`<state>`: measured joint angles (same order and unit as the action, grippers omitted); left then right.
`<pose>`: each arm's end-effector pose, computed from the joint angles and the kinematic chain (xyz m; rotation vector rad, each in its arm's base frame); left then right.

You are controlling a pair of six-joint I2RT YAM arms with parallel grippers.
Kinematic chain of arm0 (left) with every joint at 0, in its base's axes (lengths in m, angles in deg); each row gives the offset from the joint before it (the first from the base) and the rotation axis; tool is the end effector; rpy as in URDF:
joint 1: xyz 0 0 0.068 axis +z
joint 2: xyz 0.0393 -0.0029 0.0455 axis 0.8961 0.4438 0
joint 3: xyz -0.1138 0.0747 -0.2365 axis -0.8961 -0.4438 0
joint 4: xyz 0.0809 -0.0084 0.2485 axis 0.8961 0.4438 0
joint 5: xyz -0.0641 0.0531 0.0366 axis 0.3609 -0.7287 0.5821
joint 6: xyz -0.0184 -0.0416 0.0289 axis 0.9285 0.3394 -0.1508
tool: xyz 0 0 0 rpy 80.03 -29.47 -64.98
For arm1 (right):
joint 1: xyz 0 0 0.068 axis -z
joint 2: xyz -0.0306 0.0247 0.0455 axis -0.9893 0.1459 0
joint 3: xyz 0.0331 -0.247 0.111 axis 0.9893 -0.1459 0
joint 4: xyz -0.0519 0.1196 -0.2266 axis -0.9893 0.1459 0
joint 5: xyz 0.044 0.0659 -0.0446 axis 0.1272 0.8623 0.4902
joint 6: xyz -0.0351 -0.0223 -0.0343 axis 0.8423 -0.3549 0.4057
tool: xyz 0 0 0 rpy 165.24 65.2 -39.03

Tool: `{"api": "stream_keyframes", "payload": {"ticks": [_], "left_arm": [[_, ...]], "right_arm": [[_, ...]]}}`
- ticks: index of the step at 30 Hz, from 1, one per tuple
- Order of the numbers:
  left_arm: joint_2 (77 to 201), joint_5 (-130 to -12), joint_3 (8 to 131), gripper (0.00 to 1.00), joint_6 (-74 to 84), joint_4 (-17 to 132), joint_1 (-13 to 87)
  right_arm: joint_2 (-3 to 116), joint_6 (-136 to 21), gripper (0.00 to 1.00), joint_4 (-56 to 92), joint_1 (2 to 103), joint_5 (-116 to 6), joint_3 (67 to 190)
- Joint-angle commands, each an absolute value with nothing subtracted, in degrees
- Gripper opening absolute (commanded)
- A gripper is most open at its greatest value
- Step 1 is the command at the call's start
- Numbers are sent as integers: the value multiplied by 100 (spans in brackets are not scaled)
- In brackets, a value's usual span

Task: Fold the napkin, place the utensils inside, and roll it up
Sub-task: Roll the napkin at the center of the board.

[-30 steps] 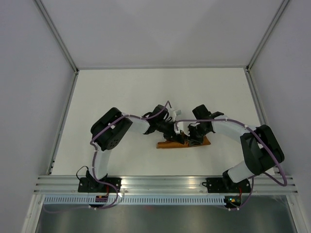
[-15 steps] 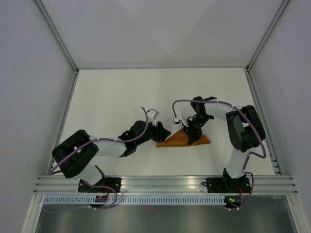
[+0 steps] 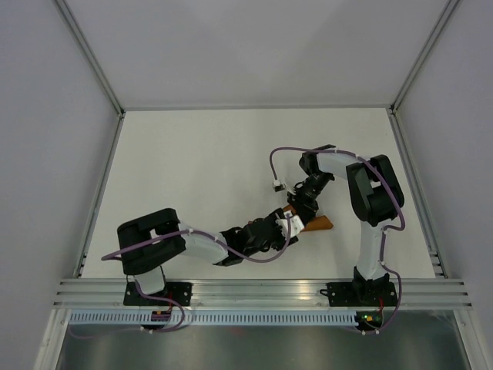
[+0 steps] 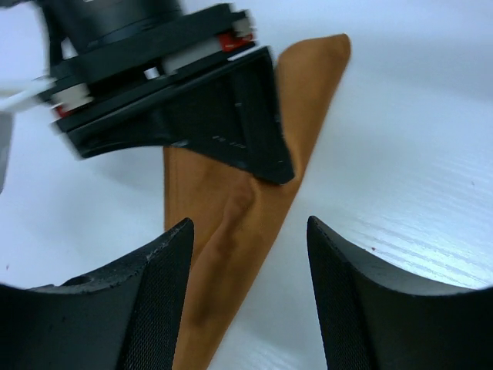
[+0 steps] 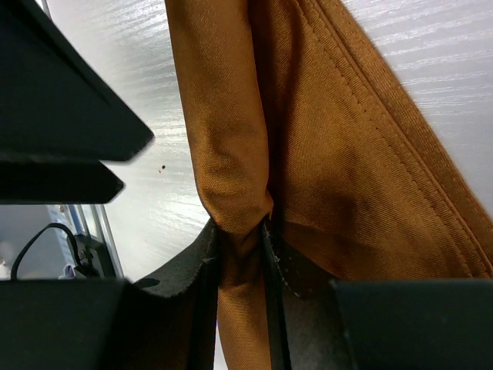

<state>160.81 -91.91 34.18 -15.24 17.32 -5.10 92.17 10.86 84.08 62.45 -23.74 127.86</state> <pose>0.1268 -0.3047 0.1581 1.0798 1.5812 -0.5035 0.3035 0.1289 0.1330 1.7365 -2.2975 -1.1111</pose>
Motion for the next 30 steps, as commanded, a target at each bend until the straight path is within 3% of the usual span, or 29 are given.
{"api": "stream_keyframes", "payload": {"ticks": [1, 18, 21, 22, 23, 26, 30], "left_arm": [[16484, -9461, 3770, 66, -2906, 1753, -788], [17548, -9672, 4350, 64, -3593, 2289, -877], [17574, -9523, 4421, 55, -3523, 2561, -877], [17566, -9470, 4447, 48, -3497, 2753, -877], [17574, -9426, 4500, 49, -3453, 2833, -877], [17583, -9102, 4666, 34, -3242, 3333, -850], [17653, -8627, 4992, 16, -2987, 4037, -780]], "right_arm": [[9730, 1331, 14, 7763, 6192, -2948, 12678], [9862, 1304, 14, 7930, 6201, -2957, 12818], [9863, 1295, 14, 7930, 6210, -2974, 12836], [9880, 1296, 14, 7939, 6201, -2974, 12845], [9880, 1296, 14, 7948, 6218, -2974, 12862], [9898, 1296, 15, 7957, 6236, -2948, 12889], [9793, 1173, 32, 7808, 6271, -2869, 12854]]}}
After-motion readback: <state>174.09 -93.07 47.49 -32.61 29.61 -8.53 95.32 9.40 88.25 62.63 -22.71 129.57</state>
